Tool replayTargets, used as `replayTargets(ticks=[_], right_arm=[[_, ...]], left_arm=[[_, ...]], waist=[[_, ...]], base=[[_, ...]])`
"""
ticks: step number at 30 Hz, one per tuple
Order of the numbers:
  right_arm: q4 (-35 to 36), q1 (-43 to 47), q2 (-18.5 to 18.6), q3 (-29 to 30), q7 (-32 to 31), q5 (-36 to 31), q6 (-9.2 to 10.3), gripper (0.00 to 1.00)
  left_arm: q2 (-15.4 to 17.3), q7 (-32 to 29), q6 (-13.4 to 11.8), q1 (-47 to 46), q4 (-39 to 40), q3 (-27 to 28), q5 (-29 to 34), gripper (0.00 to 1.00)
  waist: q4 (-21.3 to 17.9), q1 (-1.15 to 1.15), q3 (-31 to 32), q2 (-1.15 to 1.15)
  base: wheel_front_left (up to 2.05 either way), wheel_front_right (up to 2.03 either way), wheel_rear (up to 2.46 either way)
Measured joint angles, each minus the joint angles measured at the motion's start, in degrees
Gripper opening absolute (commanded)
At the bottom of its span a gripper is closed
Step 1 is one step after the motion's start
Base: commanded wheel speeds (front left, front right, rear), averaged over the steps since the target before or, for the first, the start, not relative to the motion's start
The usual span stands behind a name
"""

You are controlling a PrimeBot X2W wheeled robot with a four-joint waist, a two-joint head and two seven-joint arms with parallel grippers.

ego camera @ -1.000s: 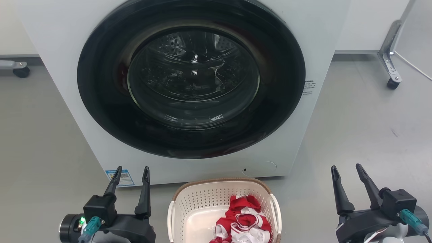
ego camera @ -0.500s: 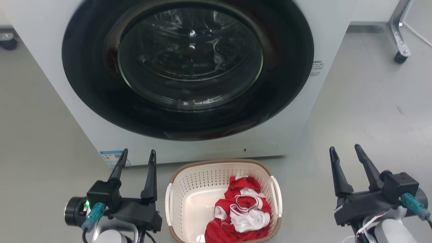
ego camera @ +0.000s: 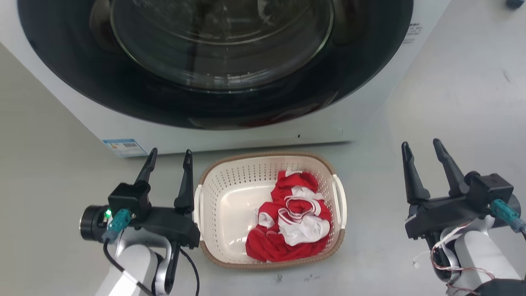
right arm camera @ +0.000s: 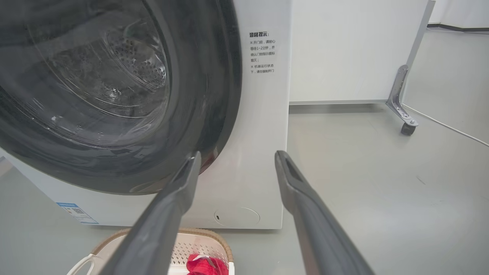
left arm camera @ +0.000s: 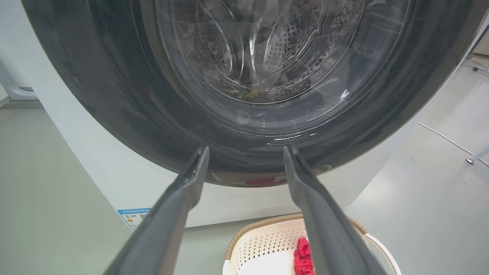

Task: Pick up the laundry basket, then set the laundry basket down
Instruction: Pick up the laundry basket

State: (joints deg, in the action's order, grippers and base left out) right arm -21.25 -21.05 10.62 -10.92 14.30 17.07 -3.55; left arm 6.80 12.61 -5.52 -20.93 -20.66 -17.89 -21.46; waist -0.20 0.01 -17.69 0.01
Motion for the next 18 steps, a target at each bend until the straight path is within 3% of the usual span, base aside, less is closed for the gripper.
replayTargets(ticks=[18], right_arm=[[-8.5,-13.1,-1.0,-2.1,0.1,-0.5,-1.52,1.00]], left_arm=[[-1.2,-7.2,1.5,-13.1,-10.0,0.1,-0.8,1.00]], waist=[[-0.2,0.00,-14.6,0.01]], base=[[0.00,0.00,0.00]])
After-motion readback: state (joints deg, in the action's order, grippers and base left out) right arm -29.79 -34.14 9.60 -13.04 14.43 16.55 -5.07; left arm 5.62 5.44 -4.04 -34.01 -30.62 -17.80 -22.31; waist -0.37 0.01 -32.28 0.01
